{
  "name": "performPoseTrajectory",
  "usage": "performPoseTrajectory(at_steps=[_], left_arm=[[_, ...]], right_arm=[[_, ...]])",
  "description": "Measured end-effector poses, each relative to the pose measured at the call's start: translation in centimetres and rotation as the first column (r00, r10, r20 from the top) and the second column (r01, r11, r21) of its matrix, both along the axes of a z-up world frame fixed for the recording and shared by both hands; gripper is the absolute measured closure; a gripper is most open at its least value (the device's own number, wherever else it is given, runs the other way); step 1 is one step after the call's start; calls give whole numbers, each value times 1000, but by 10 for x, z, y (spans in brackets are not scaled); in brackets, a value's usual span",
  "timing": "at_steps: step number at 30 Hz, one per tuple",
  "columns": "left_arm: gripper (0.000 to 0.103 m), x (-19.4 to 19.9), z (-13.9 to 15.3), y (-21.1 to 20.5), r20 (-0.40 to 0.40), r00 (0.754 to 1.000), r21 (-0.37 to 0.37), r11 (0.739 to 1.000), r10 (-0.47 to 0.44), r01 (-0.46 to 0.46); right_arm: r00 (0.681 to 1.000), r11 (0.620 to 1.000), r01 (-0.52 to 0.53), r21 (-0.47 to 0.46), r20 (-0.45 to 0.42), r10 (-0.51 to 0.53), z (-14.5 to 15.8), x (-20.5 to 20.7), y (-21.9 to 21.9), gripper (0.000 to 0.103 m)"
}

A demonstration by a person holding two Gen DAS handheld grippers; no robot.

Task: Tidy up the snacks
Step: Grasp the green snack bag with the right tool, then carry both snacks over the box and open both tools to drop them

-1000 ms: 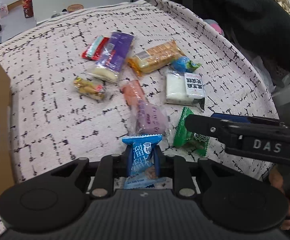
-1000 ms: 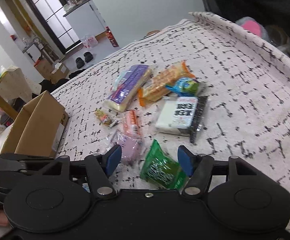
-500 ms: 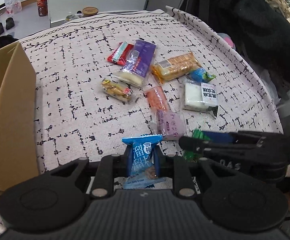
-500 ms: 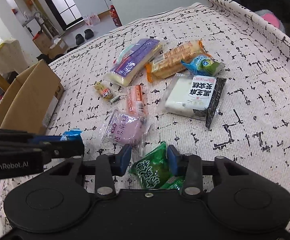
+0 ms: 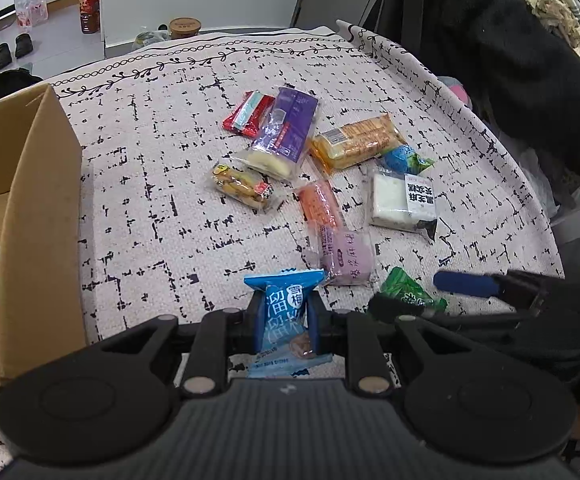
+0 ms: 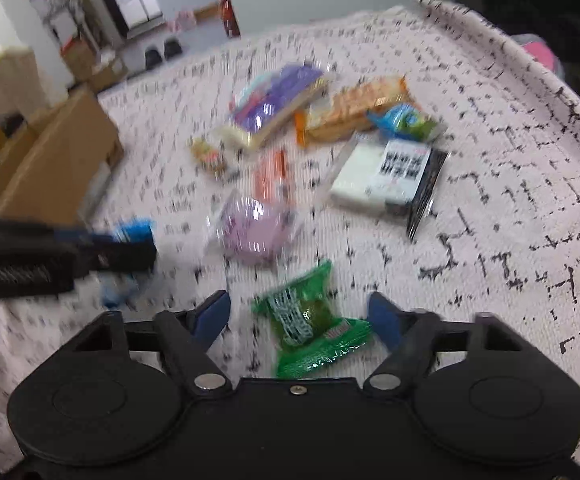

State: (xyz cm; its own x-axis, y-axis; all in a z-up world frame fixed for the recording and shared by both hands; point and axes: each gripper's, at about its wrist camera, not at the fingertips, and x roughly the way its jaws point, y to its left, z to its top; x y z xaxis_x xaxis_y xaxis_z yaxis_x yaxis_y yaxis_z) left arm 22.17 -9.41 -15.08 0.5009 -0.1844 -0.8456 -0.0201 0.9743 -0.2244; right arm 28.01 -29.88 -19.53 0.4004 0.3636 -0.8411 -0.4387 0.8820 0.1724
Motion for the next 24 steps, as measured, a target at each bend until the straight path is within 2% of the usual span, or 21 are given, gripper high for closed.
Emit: performPoseTrajectory(at_steps=[1,2,4,13,24], left_arm=[[83,-1,1,1,1,1000,-1,1000,2,-2],[83,-1,1,1,2,1000,-1,1000,4,-4],[83,-2,3,3,6,1000,-1,1000,8,-8],[83,-9,11,12,29,999,-11,1000,23,-23],[83,-17,37,28,120,991,4,998,65,-66]], right_arm=[[1000,1000,0,-14,2,0,-2,-1,1,60],[1000,1000,-3,-24,13,3,-1,-2,2,68],[1000,1000,-12,-17,12,12,0,-3,2,72],[999,997,22,72,45,-25,23,-8,-7,74],[992,987,24,159,122,-44,55,-13,8,75]])
